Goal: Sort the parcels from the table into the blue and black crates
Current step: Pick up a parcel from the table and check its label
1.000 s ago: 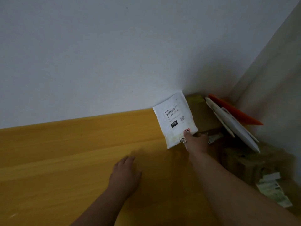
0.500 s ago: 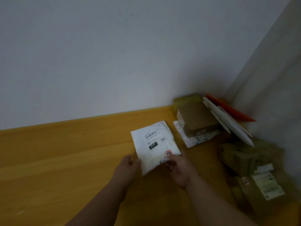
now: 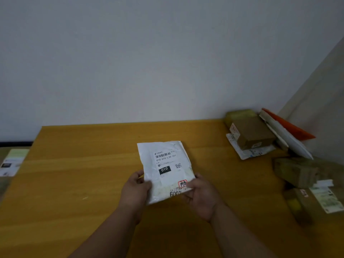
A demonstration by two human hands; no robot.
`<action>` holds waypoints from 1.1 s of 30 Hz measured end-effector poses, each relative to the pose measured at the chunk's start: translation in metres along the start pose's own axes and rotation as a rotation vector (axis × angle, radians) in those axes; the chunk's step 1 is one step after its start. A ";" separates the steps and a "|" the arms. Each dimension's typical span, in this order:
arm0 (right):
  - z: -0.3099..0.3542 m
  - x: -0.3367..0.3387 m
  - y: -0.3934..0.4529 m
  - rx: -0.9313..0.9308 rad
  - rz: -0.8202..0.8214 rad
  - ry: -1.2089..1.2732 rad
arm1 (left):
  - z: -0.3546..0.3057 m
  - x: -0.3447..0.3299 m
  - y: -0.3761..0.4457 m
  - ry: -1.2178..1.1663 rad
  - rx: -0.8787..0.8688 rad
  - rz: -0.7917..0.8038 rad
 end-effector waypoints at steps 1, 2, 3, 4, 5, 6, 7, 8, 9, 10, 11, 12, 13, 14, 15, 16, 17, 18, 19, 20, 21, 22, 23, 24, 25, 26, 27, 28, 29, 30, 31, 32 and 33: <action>-0.006 -0.008 -0.002 -0.006 0.006 0.022 | 0.001 0.010 -0.004 -0.001 -0.012 -0.006; -0.013 -0.016 -0.004 -0.013 0.014 0.044 | 0.002 0.021 -0.009 0.004 -0.022 -0.014; -0.020 -0.023 -0.006 -0.020 0.025 0.053 | 0.003 0.030 -0.014 0.007 -0.033 -0.026; -0.026 -0.030 -0.007 -0.018 0.036 0.045 | 0.005 0.040 -0.019 0.011 -0.044 -0.036; -0.031 -0.036 -0.007 -0.005 0.039 0.017 | 0.006 0.048 -0.023 0.011 -0.052 -0.045; -0.035 -0.041 -0.007 0.011 0.043 -0.017 | 0.007 0.055 -0.027 0.006 -0.056 -0.056; -0.038 -0.046 -0.007 0.026 0.043 -0.047 | 0.008 0.062 -0.030 -0.002 -0.061 -0.069; -0.041 -0.051 -0.007 0.034 0.048 -0.068 | 0.009 0.067 -0.032 -0.012 -0.067 -0.080; -0.044 -0.055 -0.008 0.038 0.054 -0.083 | 0.009 0.071 -0.034 -0.024 -0.073 -0.093; -0.045 -0.058 -0.008 0.040 0.058 -0.093 | 0.010 0.075 -0.037 -0.037 -0.079 -0.112; -0.047 -0.061 -0.008 0.040 0.064 -0.104 | 0.012 0.079 -0.040 -0.051 -0.083 -0.134; -0.049 -0.063 -0.008 0.039 0.072 -0.110 | 0.014 0.082 -0.043 -0.064 -0.083 -0.154; -0.050 -0.066 -0.008 0.036 0.085 -0.119 | 0.018 0.085 -0.046 -0.080 -0.076 -0.172; -0.051 -0.069 -0.009 0.035 0.098 -0.126 | 0.021 0.087 -0.050 -0.095 -0.071 -0.187; -0.053 -0.071 -0.010 0.035 0.106 -0.130 | 0.023 0.090 -0.053 -0.105 -0.068 -0.203; -0.055 -0.073 -0.012 0.033 0.117 -0.131 | 0.025 0.092 -0.057 -0.109 -0.063 -0.222; -0.059 -0.075 -0.014 0.025 0.125 -0.136 | 0.028 0.095 -0.059 -0.116 -0.059 -0.243; -0.062 -0.077 -0.016 0.015 0.135 -0.144 | 0.031 0.098 -0.061 -0.118 -0.059 -0.261; -0.064 -0.079 -0.017 0.009 0.142 -0.158 | 0.034 0.101 -0.063 -0.121 -0.062 -0.278; -0.067 -0.081 -0.018 0.010 0.148 -0.178 | 0.036 0.104 -0.065 -0.125 -0.067 -0.293; -0.070 -0.083 -0.018 0.015 0.151 -0.204 | 0.039 0.108 -0.068 -0.130 -0.071 -0.308; -0.075 -0.086 -0.018 0.019 0.156 -0.228 | 0.042 0.114 -0.070 -0.130 -0.072 -0.325; -0.081 -0.090 -0.019 0.021 0.159 -0.252 | 0.045 0.121 -0.073 -0.124 -0.069 -0.343; -0.088 -0.093 -0.019 0.020 0.161 -0.271 | 0.048 0.128 -0.076 -0.115 -0.069 -0.354; -0.096 -0.098 -0.021 0.016 0.162 -0.295 | 0.053 0.137 -0.079 -0.113 -0.068 -0.366; -0.103 -0.103 -0.022 0.012 0.159 -0.322 | 0.055 0.146 -0.082 -0.119 -0.068 -0.370; -0.110 -0.110 -0.023 0.014 0.157 -0.354 | 0.058 0.157 -0.085 -0.128 -0.072 -0.375; -0.117 -0.119 -0.024 0.019 0.159 -0.383 | 0.060 0.169 -0.088 -0.131 -0.076 -0.380; -0.123 -0.129 -0.024 0.026 0.160 -0.415 | 0.062 0.181 -0.089 -0.129 -0.083 -0.385; -0.131 -0.141 -0.023 0.033 0.167 -0.441 | 0.064 0.195 -0.090 -0.123 -0.088 -0.389; -0.140 -0.154 -0.024 0.035 0.174 -0.463 | 0.067 0.211 -0.091 -0.118 -0.089 -0.398; -0.150 -0.168 -0.025 0.040 0.177 -0.478 | 0.070 0.228 -0.091 -0.116 -0.089 -0.406; -0.163 -0.182 -0.026 0.042 0.174 -0.491 | 0.075 0.246 -0.090 -0.118 -0.089 -0.415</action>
Point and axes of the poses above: each hand's wrist, its own y-axis towards the middle knuckle, its own x-axis out of the back of the hand, z = x × y, the point moved 5 cm from there along y, towards the middle knuckle, and after that the axes turned 12 degrees about y, right-handed, at the moved point
